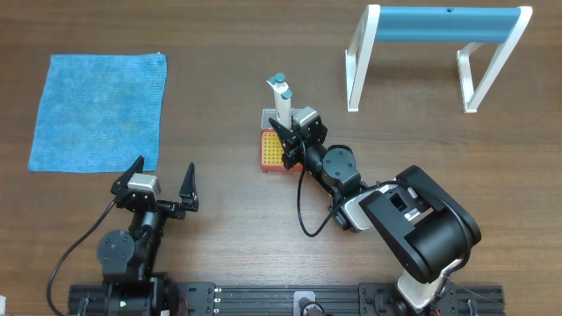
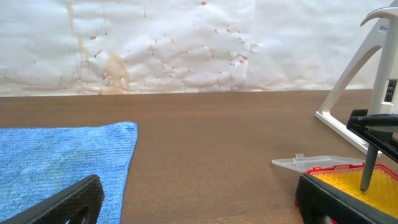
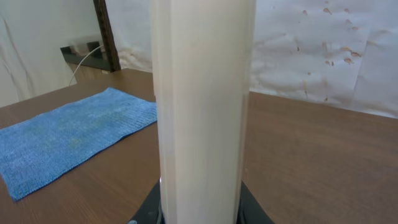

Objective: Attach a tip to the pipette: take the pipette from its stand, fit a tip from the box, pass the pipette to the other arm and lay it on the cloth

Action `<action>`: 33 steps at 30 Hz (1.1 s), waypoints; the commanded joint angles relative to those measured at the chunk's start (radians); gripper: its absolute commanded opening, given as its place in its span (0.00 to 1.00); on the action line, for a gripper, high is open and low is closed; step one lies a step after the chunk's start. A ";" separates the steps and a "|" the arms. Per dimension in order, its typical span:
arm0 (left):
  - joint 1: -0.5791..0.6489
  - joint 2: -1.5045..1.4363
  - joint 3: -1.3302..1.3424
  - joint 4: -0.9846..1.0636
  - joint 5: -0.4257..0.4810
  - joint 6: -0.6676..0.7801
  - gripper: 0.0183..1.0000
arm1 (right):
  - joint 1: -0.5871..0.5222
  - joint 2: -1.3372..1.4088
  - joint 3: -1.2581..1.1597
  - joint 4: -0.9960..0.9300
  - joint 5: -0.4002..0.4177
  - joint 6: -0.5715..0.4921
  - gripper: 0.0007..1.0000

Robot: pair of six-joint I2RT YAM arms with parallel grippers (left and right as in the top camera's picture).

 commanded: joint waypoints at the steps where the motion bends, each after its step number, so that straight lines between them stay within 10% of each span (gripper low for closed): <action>1: -0.005 -0.005 -0.002 -0.007 -0.011 0.014 1.00 | 0.006 0.028 -0.040 -0.052 -0.013 0.011 0.08; 33: -0.005 -0.005 -0.002 -0.007 -0.011 0.014 1.00 | 0.008 -0.079 -0.006 0.084 -0.013 0.010 0.08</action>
